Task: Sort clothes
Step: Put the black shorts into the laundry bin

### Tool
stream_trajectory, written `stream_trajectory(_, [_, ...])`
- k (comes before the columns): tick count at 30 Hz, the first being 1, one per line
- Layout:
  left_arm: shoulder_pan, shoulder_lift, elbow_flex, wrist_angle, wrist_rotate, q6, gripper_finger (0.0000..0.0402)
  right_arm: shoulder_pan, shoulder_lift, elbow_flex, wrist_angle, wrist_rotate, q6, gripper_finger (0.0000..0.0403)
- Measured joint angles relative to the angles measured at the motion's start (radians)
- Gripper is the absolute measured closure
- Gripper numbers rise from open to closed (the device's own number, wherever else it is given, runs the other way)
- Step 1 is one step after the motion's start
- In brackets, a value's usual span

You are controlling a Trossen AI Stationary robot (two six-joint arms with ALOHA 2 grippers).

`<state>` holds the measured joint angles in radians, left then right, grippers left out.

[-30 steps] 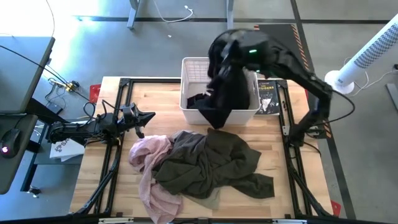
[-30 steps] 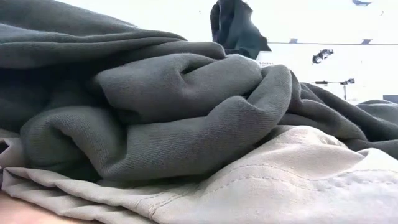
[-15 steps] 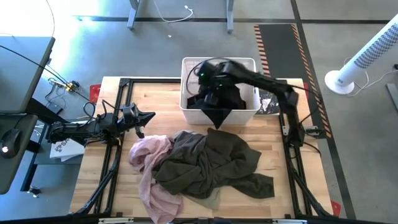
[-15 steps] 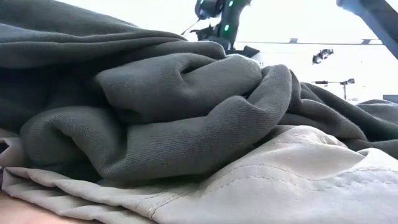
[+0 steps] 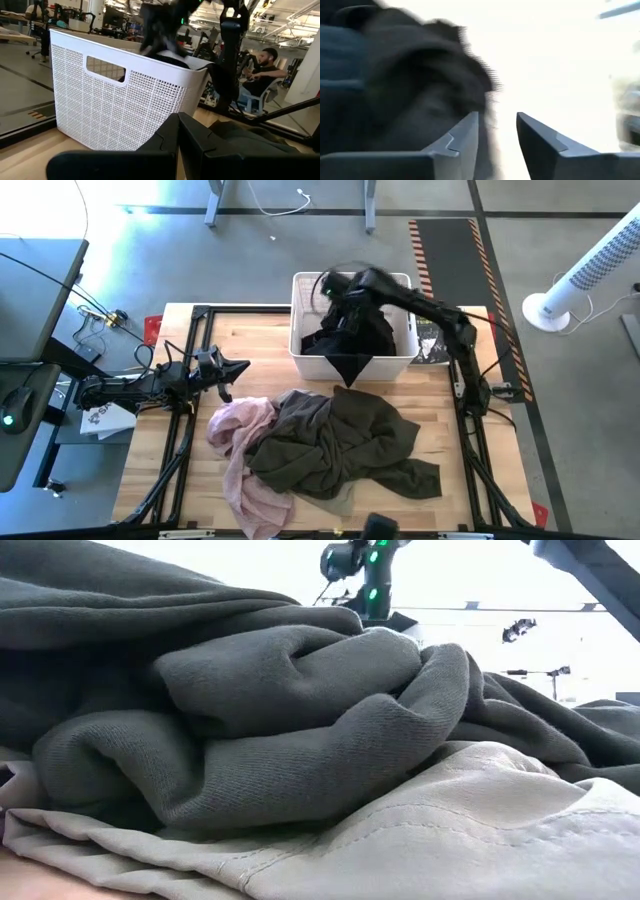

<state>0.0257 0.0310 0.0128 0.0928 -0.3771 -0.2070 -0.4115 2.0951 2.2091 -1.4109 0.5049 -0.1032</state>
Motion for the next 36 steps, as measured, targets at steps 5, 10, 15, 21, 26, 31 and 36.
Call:
stream_trajectory(5, [0.0,0.0,0.0,0.0,0.0,0.0,0.0398,0.04,-0.104,0.098,-0.038,-0.005,0.012,0.026])
stream_trajectory(10, [0.0,0.0,0.0,0.0,0.0,-0.001,0.0398,0.167,-0.211,0.101,-0.052,-0.236,-0.106,0.0259])
stream_trajectory(15, [0.0,0.0,0.0,0.0,0.028,-0.013,0.0398,0.331,-0.238,0.101,-0.081,-0.393,-0.129,0.0259])
stream_trajectory(21, [0.0,0.0,0.0,0.001,0.052,-0.024,0.0398,0.488,-0.233,-0.058,-0.099,-0.353,-0.069,0.0258])
stream_trajectory(26, [0.0,0.0,0.0,0.0,0.053,-0.026,0.0398,0.585,-0.228,-0.34,-0.04,-0.208,-0.062,0.0258])
stream_trajectory(31, [0.0,0.0,0.0,0.001,0.052,-0.011,0.0398,0.61,-0.228,-0.514,0.069,-0.126,-0.097,0.0258])
stream_trajectory(36, [0.0,0.0,0.0,0.003,0.033,-0.01,0.0398,0.573,-0.228,-0.541,0.182,0.281,-0.137,0.0258])
